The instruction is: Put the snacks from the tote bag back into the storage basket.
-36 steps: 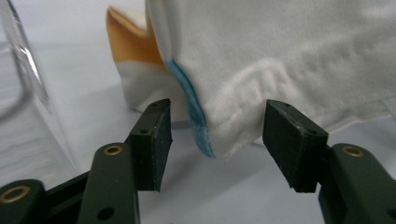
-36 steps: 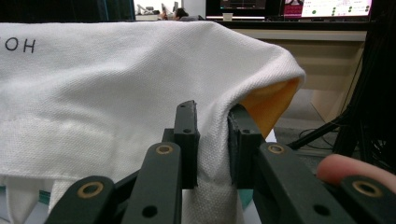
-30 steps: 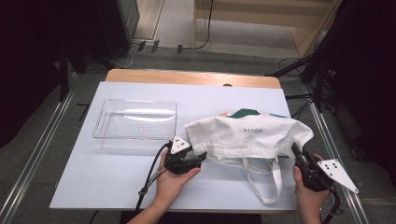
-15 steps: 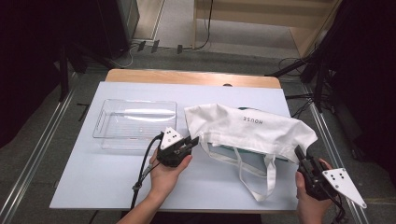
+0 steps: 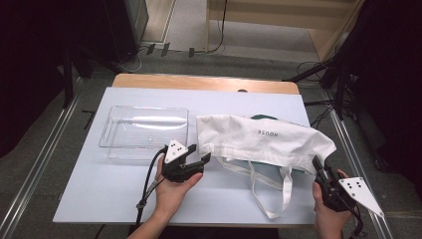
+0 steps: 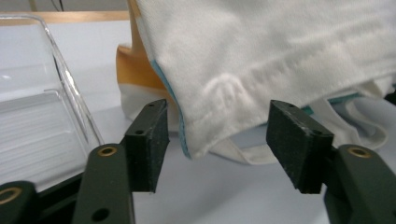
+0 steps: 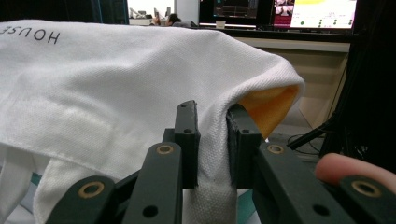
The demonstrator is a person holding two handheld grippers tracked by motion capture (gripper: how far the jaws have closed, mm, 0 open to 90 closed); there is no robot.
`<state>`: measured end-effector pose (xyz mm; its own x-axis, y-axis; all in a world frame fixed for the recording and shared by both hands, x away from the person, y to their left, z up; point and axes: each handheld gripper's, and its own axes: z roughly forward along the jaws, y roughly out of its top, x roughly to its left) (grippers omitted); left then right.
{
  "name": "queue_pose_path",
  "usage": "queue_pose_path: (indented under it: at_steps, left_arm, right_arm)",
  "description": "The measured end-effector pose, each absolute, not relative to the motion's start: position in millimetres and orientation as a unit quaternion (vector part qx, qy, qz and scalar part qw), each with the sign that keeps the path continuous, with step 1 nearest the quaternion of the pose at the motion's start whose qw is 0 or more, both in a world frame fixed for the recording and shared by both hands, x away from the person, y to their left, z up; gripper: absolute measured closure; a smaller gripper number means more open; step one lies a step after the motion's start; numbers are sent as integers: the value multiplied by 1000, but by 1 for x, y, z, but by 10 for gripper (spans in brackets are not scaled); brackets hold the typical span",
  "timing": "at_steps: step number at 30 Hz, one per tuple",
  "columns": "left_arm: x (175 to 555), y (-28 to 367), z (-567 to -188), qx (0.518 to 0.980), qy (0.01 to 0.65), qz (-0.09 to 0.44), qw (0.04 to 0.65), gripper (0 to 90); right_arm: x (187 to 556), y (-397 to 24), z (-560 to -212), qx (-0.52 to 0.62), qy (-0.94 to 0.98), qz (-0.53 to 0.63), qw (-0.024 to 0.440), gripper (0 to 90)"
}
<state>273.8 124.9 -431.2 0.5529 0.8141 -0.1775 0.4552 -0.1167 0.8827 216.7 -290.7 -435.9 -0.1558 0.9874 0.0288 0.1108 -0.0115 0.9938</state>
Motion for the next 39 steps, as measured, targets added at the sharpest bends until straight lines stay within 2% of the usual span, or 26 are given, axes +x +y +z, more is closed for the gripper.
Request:
queue_pose_path:
  at_steps: [6, 9, 13, 17, 21, 25, 26, 27, 36, 39]
  left_arm:
    - [263, 108, -438, 738, 419, 206, 487, 249]
    - [262, 96, -442, 749, 410, 226, 468, 241]
    - [271, 92, -436, 738, 420, 239, 471, 226]
    - [270, 84, -426, 738, 399, 267, 475, 227]
    - [276, 91, -417, 727, 396, 259, 497, 347]
    - [280, 98, -406, 723, 384, 246, 519, 509]
    - [281, 98, -404, 723, 380, 245, 522, 509]
    - [282, 99, -403, 726, 375, 243, 523, 564]
    - [288, 98, -388, 717, 358, 240, 547, 625]
    - [290, 95, -381, 715, 353, 242, 553, 635]
  right_arm:
    - [220, -292, -434, 494, 553, 524, 419, 780]
    - [220, -292, -432, 495, 551, 527, 418, 780]
    - [221, -295, -430, 491, 553, 531, 413, 780]
    - [221, -296, -430, 491, 554, 533, 410, 780]
    - [222, -297, -430, 492, 555, 533, 407, 779]
    - [222, -299, -430, 492, 555, 534, 405, 777]
    - [222, -299, -430, 492, 555, 534, 405, 777]
    - [222, -299, -430, 493, 557, 533, 404, 777]
    - [224, -299, -432, 492, 568, 527, 397, 769]
    - [223, -302, -431, 497, 571, 523, 391, 711]
